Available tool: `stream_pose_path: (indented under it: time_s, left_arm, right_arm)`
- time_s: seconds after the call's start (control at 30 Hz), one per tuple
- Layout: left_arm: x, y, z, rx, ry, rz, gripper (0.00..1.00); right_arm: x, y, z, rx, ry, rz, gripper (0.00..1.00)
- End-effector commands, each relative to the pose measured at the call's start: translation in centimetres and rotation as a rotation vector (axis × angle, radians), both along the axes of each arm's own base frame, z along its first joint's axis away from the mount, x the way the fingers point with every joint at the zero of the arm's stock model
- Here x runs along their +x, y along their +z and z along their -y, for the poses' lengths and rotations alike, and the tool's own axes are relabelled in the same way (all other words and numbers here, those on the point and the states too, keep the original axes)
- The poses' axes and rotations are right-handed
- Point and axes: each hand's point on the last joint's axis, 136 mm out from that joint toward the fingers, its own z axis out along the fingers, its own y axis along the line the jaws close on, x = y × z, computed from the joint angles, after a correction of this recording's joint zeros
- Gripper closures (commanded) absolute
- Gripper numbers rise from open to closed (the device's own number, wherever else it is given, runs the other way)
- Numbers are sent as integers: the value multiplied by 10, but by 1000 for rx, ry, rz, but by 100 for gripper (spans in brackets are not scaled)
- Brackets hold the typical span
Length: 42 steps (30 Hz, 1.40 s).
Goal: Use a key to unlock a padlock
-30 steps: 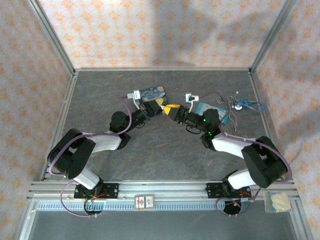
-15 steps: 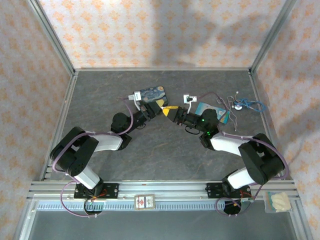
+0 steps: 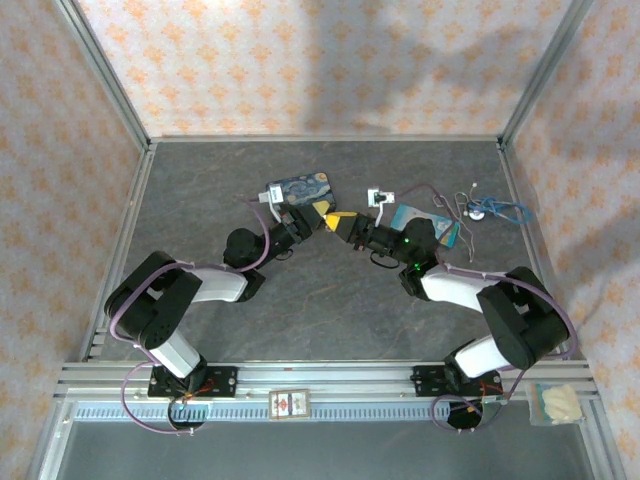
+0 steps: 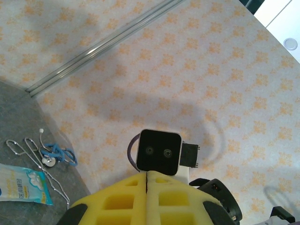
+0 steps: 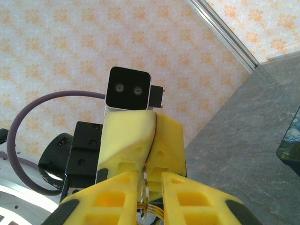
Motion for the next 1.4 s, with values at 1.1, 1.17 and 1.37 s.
stream_pose_path:
  time_s: [1.1,1.17,1.37]
  left_arm:
    - [-15,26,-15,-85,43,70,80]
    - [-15,27,-20,-77,67,72,71]
    - [-12,21,-23,-22,101,56,70]
  right_arm:
    - [12,0,-2,18,-36,-24,100]
    - [12,-2,-2,9,-38,-22,100]
    - [12,-3,-2,-11,-39,-17,100]
